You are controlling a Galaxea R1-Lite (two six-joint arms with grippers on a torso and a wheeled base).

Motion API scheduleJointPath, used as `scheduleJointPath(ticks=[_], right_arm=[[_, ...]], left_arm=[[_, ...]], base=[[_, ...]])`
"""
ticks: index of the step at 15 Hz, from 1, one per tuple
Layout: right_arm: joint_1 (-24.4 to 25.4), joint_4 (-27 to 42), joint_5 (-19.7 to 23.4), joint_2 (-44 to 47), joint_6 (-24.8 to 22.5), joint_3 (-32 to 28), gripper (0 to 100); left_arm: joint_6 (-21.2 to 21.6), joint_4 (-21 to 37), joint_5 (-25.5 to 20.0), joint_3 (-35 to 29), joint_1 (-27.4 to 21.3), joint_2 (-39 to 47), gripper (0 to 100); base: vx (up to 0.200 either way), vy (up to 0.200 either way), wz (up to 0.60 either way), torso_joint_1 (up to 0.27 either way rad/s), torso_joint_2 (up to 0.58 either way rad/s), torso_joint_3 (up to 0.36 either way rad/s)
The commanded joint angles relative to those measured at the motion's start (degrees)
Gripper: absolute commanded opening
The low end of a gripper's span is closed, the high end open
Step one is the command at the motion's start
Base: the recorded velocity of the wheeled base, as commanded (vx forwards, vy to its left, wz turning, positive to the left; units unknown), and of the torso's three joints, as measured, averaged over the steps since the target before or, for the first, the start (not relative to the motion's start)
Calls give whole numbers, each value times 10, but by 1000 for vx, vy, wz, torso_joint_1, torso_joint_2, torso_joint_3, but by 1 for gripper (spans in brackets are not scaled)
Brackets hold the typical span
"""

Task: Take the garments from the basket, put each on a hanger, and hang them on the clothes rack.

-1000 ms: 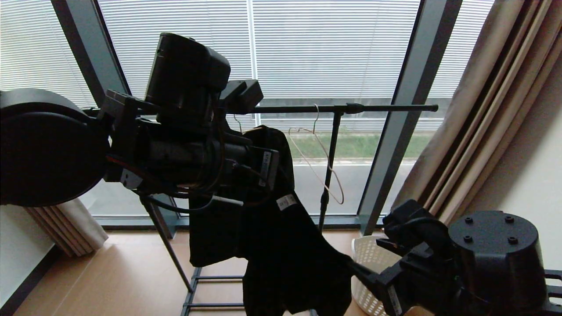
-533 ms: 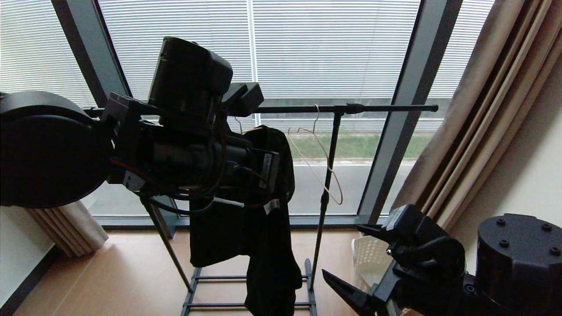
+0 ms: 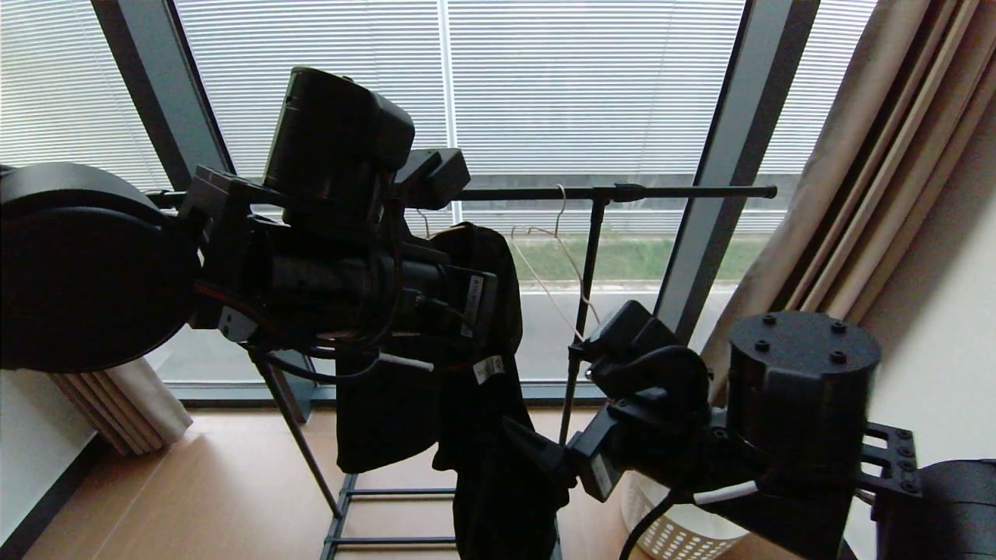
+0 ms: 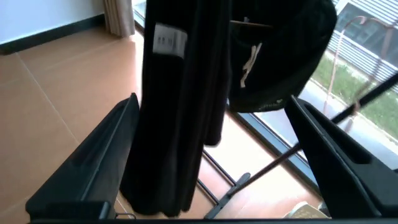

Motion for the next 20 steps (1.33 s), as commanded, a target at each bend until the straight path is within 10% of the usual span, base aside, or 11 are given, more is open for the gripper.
scheduleJointPath(ticks=[1, 12, 13, 20], right_arm=[[-13, -2, -1, 54, 1, -5, 100], [-67, -84, 8, 141, 4, 6, 100], [-67, -86, 8, 143, 4, 7, 0], [-106, -87, 6, 91, 34, 10, 0]], left_arm=[[0, 0, 0, 0, -1, 0, 0], [-1, 1, -6, 0, -1, -1, 0], [-1, 1, -6, 0, -1, -1, 0], [0, 0, -8, 47, 17, -17, 0]], base=[[0, 0, 0, 0, 0, 0], [0, 0, 0, 0, 0, 0], [0, 0, 0, 0, 0, 0], [0, 0, 0, 0, 0, 0]])
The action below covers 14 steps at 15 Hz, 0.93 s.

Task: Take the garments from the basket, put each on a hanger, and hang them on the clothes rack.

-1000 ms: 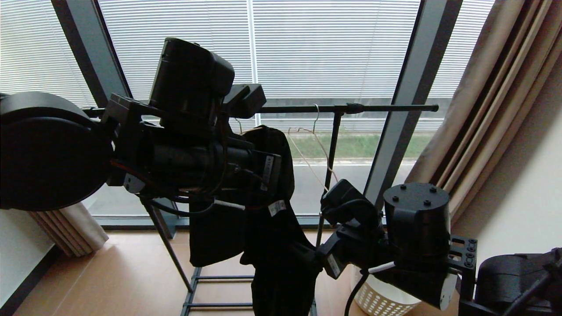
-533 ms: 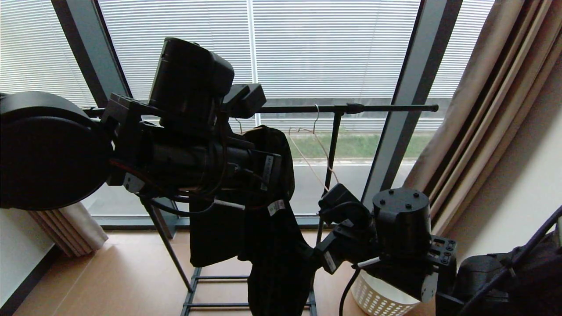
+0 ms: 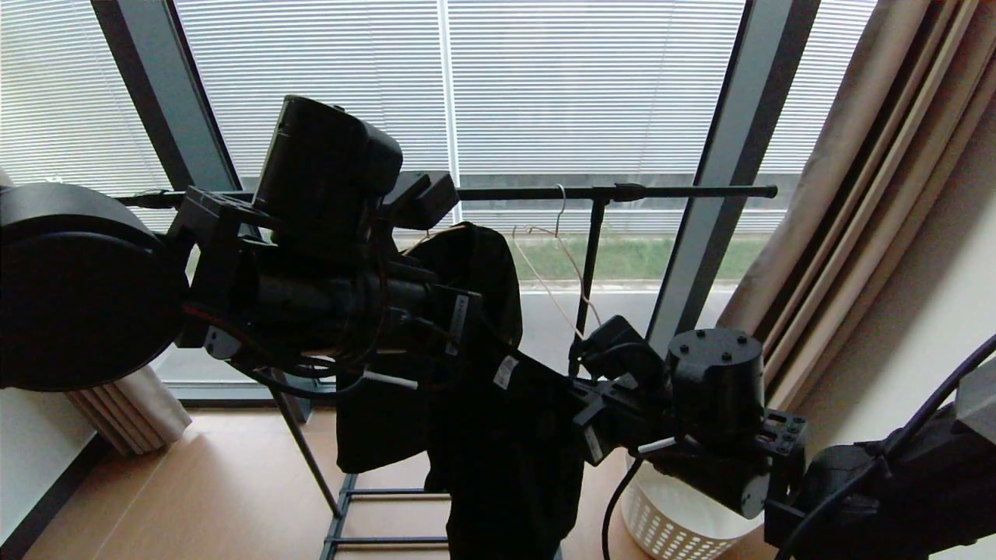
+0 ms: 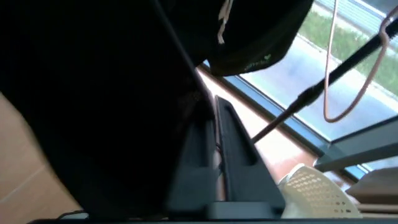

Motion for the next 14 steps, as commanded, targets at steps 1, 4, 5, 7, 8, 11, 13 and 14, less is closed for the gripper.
scheduleJointPath(ticks=[1, 4, 5, 7, 8, 11, 13, 14], right_arm=[[-14, 3, 0, -38, 6, 1, 0], [-28, 27, -2, -90, 11, -5, 0], [-29, 27, -4, -98, 11, -6, 0], [-40, 29, -11, -127, 28, -5, 0], [-47, 31, -11, -140, 30, -5, 0], [-70, 42, -11, -170, 37, -5, 0], [-76, 57, -12, -181, 44, 1, 0], [-82, 58, -17, -192, 45, 16, 0]], left_arm=[[1, 0, 0, 16, 7, -5, 0], [8, -1, -11, 60, 6, -5, 0], [12, -2, -11, 68, 5, -7, 0], [30, -10, -10, 118, -5, -27, 100], [31, -24, -10, 147, -12, -37, 100], [63, -55, -11, 223, -19, -77, 100], [106, -72, -27, 258, -18, -97, 100], [106, -83, -43, 263, -14, -103, 100]], base=[[0, 0, 0, 0, 0, 0], [0, 0, 0, 0, 0, 0], [0, 0, 0, 0, 0, 0], [0, 0, 0, 0, 0, 0], [0, 0, 0, 0, 0, 0], [0, 0, 0, 0, 0, 0], [0, 0, 0, 0, 0, 0], [0, 0, 0, 0, 0, 0]])
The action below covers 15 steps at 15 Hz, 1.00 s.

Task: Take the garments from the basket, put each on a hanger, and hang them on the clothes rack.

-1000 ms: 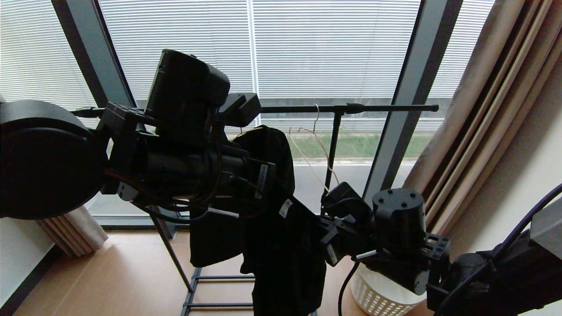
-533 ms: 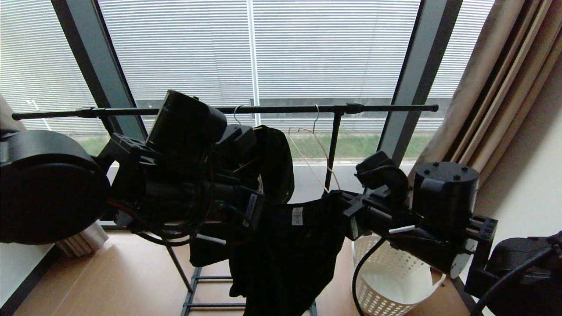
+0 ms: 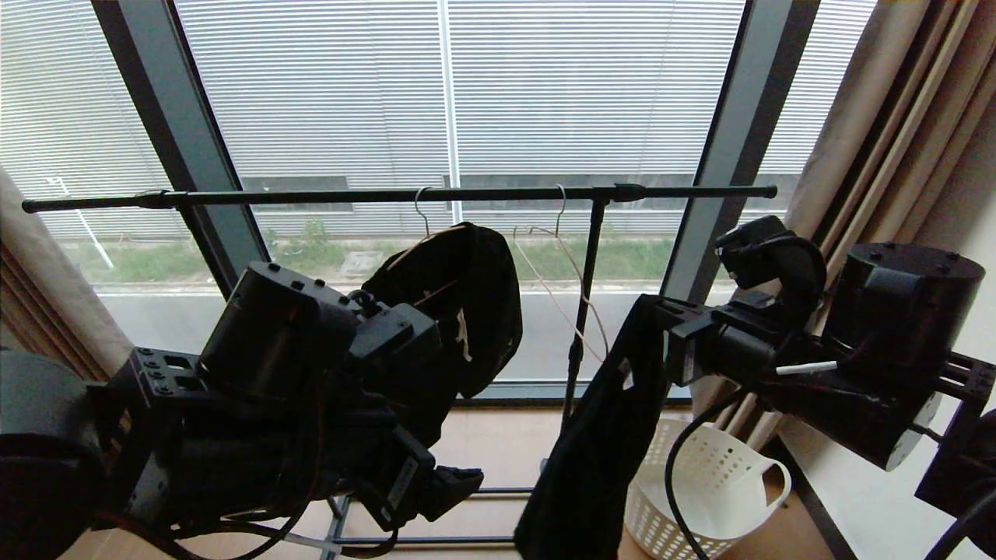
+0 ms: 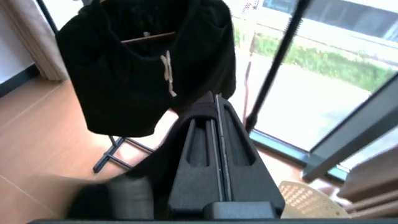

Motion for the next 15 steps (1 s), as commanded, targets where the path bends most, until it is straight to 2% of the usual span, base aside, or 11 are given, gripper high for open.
scheduleJointPath(ticks=[1, 3, 5, 9, 15], right_arm=[[-15, -1, -7, -38, 1, 31, 0], [-37, 1, -8, -80, 0, 74, 0], [-58, -1, -6, -92, 1, 114, 0], [-88, 1, -9, -88, -5, 117, 0], [-90, 1, -8, -87, -5, 117, 0]], left_arm=[[-1, -10, -16, 18, 4, -25, 100], [-15, -47, -29, 18, 19, -17, 100], [-32, -84, -23, 17, 20, 10, 100], [-36, -105, 0, 17, 20, 33, 100], [-44, -113, 3, 21, 19, 47, 100]], base=[[0, 0, 0, 0, 0, 0], [0, 0, 0, 0, 0, 0], [0, 0, 0, 0, 0, 0], [0, 0, 0, 0, 0, 0], [200, 0, 0, -2, 1, 4]])
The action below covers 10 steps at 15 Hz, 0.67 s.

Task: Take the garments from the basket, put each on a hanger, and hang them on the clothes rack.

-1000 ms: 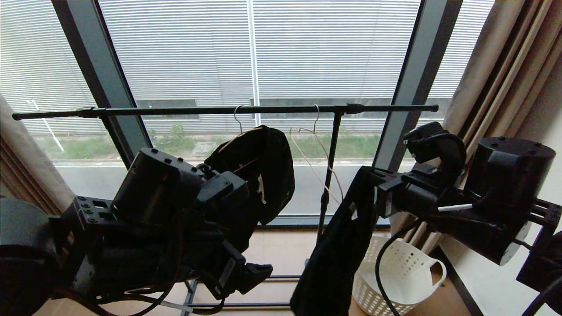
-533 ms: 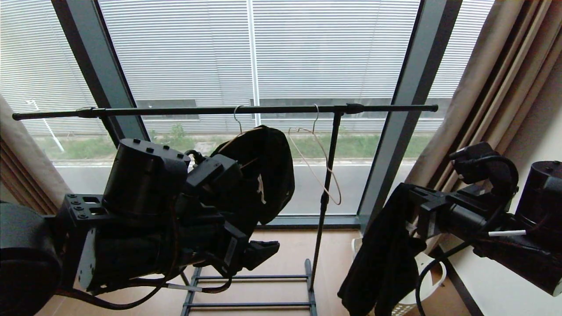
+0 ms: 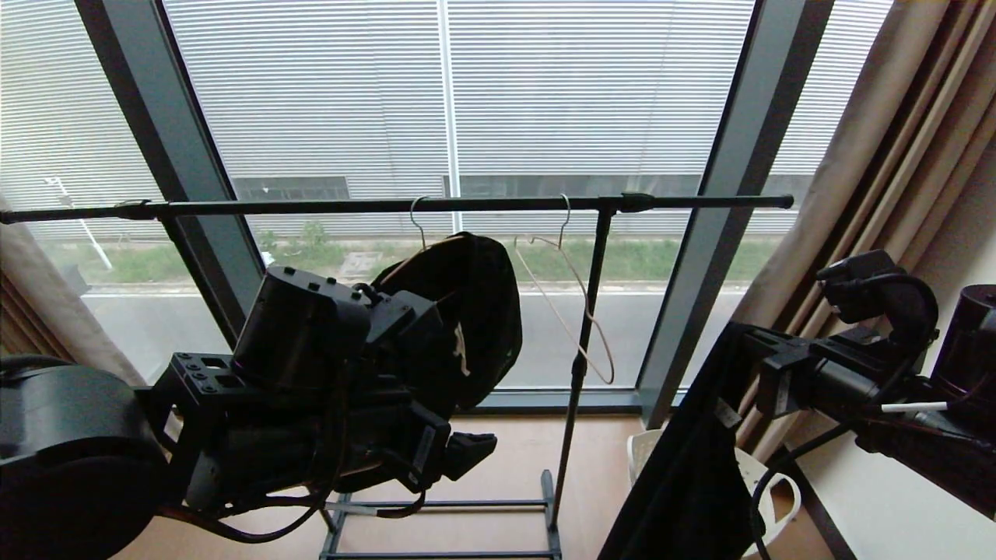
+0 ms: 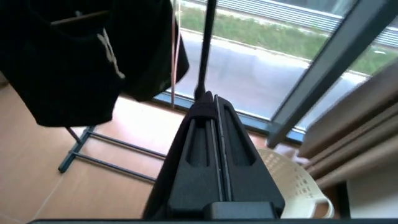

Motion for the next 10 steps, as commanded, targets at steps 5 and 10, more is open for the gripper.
scheduleJointPath(ticks=[5, 10], right_arm=[[1, 0, -1, 0, 0, 0, 0], [1, 1, -1, 1, 0, 0, 0]], left_arm=[[-2, -62, -1, 32, -1, 7, 100], [0, -78, -1, 41, -4, 7, 100]], base=[[80, 0, 0, 3, 4, 1], [0, -160, 0, -7, -2, 5]])
